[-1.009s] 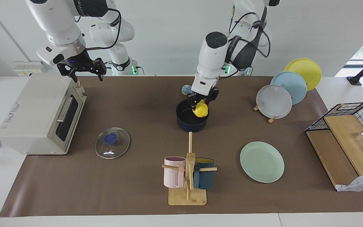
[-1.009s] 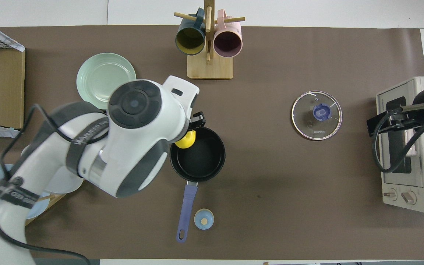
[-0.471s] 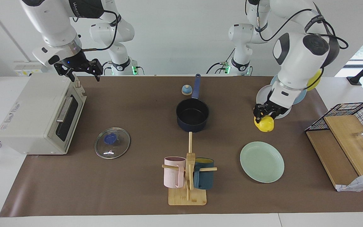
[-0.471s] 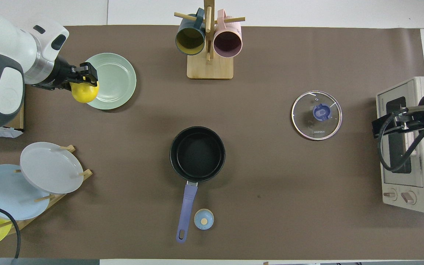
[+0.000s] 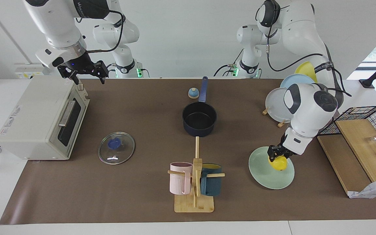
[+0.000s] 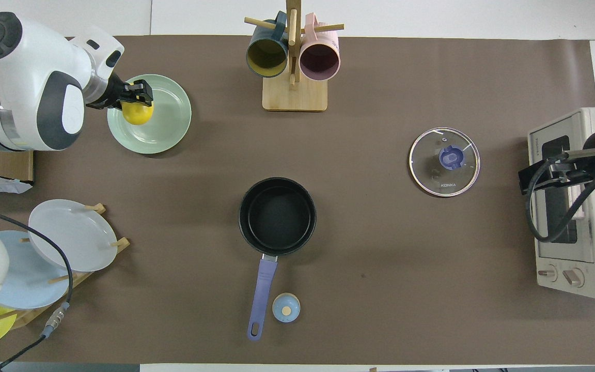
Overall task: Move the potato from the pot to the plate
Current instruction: 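Carry the potato with the left gripper over the green plate, then lower the potato onto the plate and open the left gripper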
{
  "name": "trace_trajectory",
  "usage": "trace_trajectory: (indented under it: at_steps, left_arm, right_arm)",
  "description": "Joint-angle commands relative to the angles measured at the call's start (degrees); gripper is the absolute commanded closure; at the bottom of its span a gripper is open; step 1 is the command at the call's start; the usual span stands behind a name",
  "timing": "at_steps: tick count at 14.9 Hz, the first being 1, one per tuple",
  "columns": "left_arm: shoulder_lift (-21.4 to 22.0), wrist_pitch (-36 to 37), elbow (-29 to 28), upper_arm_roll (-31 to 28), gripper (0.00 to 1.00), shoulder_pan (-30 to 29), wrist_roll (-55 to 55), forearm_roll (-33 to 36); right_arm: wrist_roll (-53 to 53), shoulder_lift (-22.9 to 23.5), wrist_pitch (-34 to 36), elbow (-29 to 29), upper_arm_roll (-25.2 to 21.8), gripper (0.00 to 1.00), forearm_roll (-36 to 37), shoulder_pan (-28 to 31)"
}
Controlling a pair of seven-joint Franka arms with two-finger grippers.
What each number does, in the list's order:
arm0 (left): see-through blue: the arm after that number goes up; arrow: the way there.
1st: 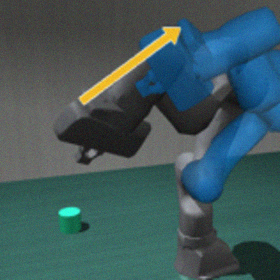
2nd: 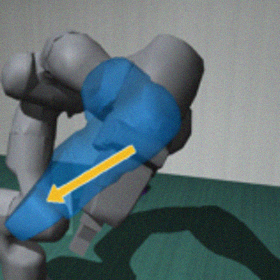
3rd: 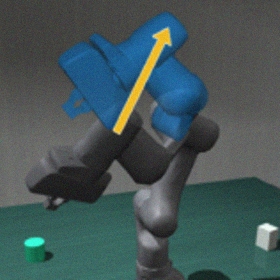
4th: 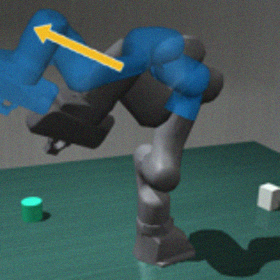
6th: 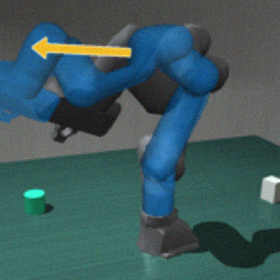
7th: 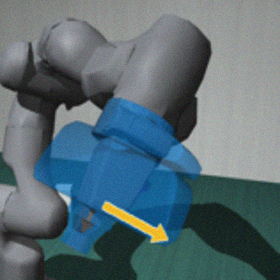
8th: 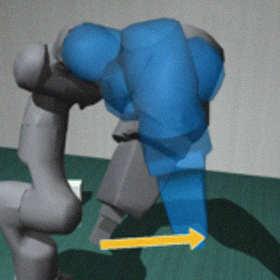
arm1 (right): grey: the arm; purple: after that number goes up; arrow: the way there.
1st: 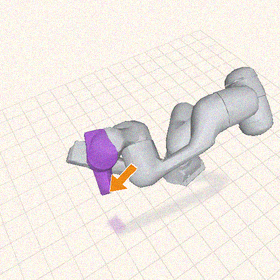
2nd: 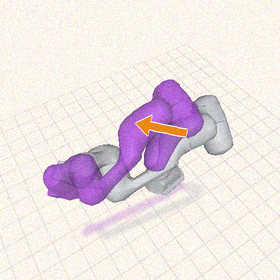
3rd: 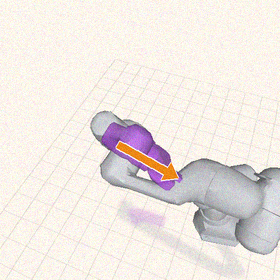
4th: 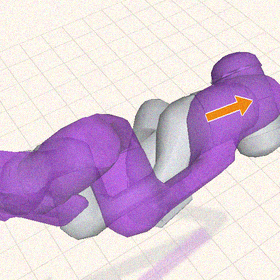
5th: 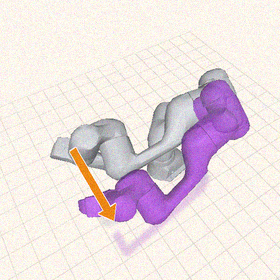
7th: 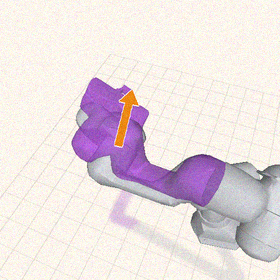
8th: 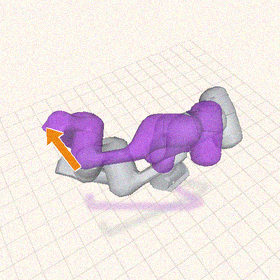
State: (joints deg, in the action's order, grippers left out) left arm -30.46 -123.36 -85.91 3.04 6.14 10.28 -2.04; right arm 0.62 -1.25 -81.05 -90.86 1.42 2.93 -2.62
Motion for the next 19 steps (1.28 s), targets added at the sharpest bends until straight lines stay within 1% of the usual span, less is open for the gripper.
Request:
trace_trajectory:
  at_steps: [1, 7, 9, 10, 11, 12, 14, 15, 16, 17, 18, 19]
  left_arm:
    - [-0.8, -0.6, 0.4, 0.7, 1.00, -0.4, -1.2, 0.4]
    - [-0.1, -1.3, -4.2, 0.5, 1.00, -0.3, -1.2, 0.3]
    - [0.0, -1.1, -4.4, 0.5, 1.00, -0.3, -1.3, 0.3]
    - [0.0, -0.9, -4.3, 0.5, 0.80, -0.3, -1.3, 0.3]
    - [0.0, -0.7, -3.9, 0.5, 0.28, -0.3, -1.3, 0.3]
    - [0.0, -0.3, -3.4, 0.4, 0.00, -0.2, -1.3, 0.5]
    - [1.9, 2.5, -1.2, 0.4, 0.00, -0.9, -1.4, 1.2]
    - [3.5, 5.4, 0.4, 0.3, 0.00, -1.1, -1.5, 1.7]
    - [5.2, 8.9, 2.0, 0.4, 0.00, -2.4, -1.4, 1.8]
    - [7.2, 10.8, 2.5, 0.4, 0.00, -2.6, -1.4, 1.7]
    - [10.1, 12.3, 2.2, 0.4, 0.00, -2.6, -1.1, 1.6]
    - [12.5, 15.2, 2.3, 0.3, 0.00, -2.8, -1.2, 1.6]
  right_arm:
    - [1.0, -1.6, 0.4, -1.3, 3.1, 0.00, -0.9, 3.3]
    - [0.4, -1.9, -0.6, -1.6, 2.6, 0.00, -1.0, 3.5]
    - [0.4, -1.9, -0.7, -1.7, 2.6, 0.00, -1.0, 3.5]
    - [1.0, -1.8, -0.9, -1.7, 2.6, 0.00, -1.2, 3.5]
    - [1.0, -1.8, -1.0, -1.7, 2.5, 0.00, -1.5, 3.6]
    - [0.8, -1.8, -1.2, -1.7, 1.8, 0.00, -1.6, 3.6]
    - [0.6, -1.5, -2.0, -1.7, 0.6, 0.00, -1.7, 3.6]
    - [0.4, -1.4, -2.5, -1.8, 0.4, 0.00, -1.7, 3.7]
    - [-0.4, -1.5, -2.5, -2.0, -0.8, 0.00, -1.7, 3.8]
    - [-1.5, -1.5, -2.4, -1.8, -1.4, 0.00, -1.6, 3.8]
    - [-1.7, -1.5, -2.5, -1.8, -1.7, 0.00, -1.6, 3.8]
    - [-1.7, -1.5, -2.6, -1.8, -1.9, 0.00, -1.7, 3.8]
